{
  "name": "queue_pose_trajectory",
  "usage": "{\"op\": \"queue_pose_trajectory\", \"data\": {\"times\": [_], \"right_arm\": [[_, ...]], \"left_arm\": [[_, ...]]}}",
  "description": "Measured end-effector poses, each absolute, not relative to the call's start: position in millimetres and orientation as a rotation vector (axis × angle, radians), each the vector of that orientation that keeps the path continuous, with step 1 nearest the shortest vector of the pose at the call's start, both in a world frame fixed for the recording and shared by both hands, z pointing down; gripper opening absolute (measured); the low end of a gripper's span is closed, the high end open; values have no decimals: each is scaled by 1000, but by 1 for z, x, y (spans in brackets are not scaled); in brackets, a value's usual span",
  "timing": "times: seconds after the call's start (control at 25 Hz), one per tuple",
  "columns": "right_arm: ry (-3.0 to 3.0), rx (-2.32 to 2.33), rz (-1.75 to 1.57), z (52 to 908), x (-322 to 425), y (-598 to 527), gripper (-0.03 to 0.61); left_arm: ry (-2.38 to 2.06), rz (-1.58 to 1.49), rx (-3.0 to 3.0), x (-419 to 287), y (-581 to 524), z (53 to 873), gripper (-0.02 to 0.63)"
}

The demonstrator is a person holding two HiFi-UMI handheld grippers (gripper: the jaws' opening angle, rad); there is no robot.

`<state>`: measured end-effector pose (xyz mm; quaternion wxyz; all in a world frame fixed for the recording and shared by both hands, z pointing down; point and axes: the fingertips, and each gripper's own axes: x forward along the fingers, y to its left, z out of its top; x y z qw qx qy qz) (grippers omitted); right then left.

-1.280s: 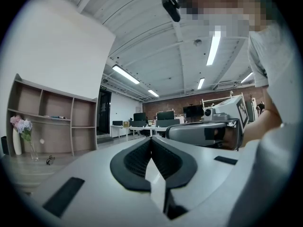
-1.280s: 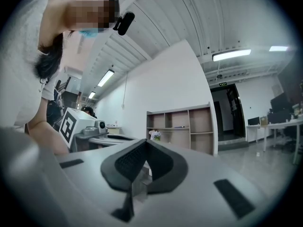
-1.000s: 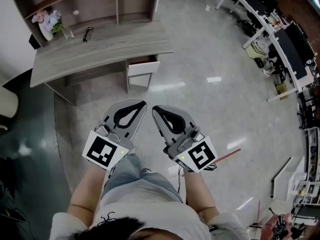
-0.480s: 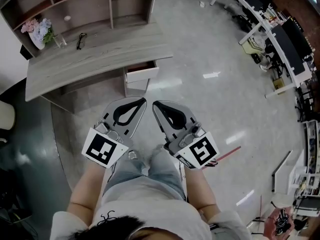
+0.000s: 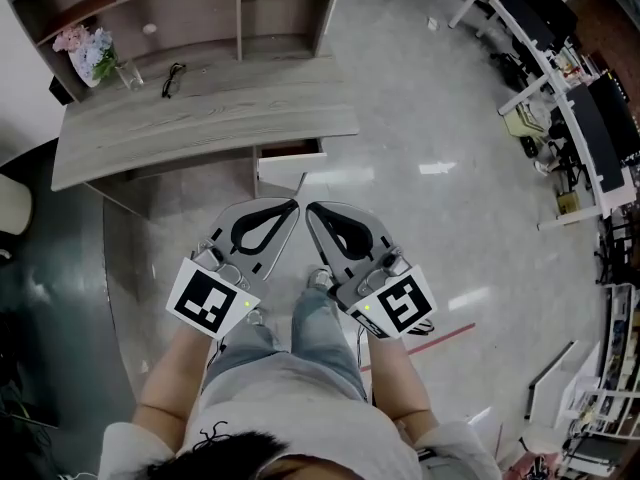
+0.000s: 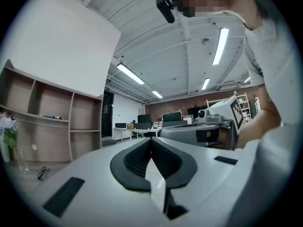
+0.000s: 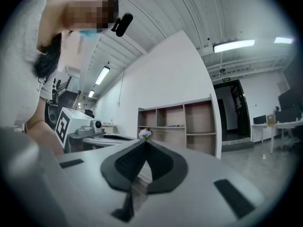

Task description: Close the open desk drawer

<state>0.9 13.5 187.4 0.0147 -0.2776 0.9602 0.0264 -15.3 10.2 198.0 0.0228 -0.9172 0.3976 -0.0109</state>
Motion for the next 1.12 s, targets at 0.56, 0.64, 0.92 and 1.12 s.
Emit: {"op": "queue_pose_trajectory", "data": {"times": [0.56, 0.64, 0.92, 1.12], "right_arm": [[3074, -609, 83, 198, 33, -89, 8], [3085, -580, 76, 203, 37, -101, 8], [3124, -462, 57, 230, 42, -133, 8], [3149, -394, 11, 262, 38, -152, 9]], "left_arm": [[1446, -4, -2745, 22, -81, 206, 11], [1476, 5, -2728, 26, -91, 208, 11], [1595, 39, -2679, 27, -118, 225, 11], [1643, 36, -2652, 25, -134, 243, 11]]}}
